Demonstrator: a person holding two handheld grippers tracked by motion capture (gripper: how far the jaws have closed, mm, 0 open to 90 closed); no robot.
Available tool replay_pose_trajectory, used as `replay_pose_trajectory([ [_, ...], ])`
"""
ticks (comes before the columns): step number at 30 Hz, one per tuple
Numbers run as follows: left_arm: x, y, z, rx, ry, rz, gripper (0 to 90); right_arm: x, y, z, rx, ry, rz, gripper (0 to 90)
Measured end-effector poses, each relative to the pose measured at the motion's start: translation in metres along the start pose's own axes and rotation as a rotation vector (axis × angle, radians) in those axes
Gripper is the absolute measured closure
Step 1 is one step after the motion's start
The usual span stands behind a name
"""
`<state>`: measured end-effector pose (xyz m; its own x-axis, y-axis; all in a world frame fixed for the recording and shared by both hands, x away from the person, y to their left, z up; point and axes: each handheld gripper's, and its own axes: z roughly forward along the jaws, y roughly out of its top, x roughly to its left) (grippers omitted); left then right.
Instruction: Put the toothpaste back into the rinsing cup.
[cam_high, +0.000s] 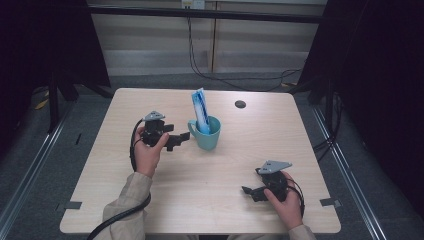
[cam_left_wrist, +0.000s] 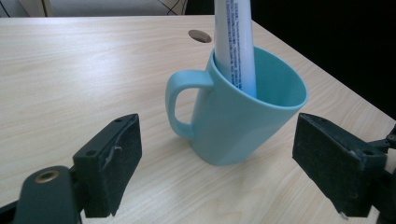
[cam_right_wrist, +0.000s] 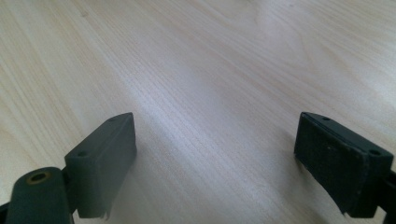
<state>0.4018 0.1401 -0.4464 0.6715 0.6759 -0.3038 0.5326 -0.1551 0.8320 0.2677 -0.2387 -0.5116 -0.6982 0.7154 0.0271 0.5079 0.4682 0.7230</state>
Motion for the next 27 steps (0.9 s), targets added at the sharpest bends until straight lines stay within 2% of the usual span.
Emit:
replay_pose_trajectory([
  [15,0.002,-0.025,-0.002,0.02,0.003,0.024,15.6,0.0,0.0,0.0,0.0,0.0,0.0,12.4],
  [21,0.002,-0.034,-0.003,0.036,0.009,0.047,15.6,0.0,0.0,0.0,0.0,0.0,0.0,12.4],
  [27,0.001,-0.046,-0.004,0.071,0.028,0.089,15.6,0.0,0.0,0.0,0.0,0.0,0.0,12.4],
])
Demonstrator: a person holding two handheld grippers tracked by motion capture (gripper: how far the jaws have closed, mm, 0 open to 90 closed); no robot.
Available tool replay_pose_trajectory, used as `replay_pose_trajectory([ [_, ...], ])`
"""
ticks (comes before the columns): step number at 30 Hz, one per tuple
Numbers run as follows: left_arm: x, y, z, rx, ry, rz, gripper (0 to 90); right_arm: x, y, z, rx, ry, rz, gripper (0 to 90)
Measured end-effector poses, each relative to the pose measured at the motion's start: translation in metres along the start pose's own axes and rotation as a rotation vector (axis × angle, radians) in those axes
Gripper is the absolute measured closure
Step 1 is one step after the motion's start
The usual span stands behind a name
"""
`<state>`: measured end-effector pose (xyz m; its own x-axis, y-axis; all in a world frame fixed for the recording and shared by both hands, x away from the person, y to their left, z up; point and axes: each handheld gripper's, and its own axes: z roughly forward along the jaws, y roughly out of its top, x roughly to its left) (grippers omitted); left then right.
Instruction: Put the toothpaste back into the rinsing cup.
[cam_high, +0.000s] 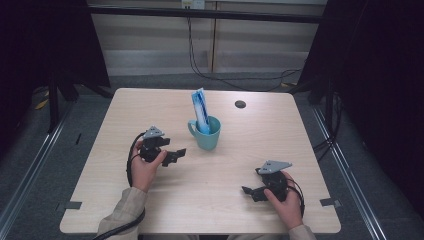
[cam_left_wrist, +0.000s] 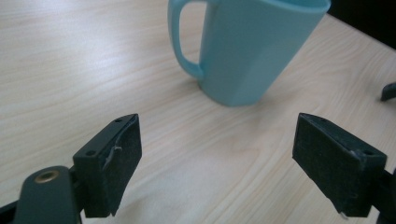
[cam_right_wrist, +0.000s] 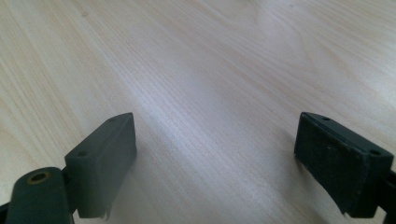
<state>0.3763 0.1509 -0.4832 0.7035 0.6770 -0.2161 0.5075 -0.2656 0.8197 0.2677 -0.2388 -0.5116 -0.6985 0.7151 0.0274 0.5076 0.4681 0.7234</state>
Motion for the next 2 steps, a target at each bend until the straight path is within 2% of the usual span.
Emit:
replay_pose_trajectory([
  [2,-0.0002,-0.0037,0.0007,0.012,-0.002,0.007,15.6,0.0,0.0,0.0,0.0,0.0,0.0,12.4],
])
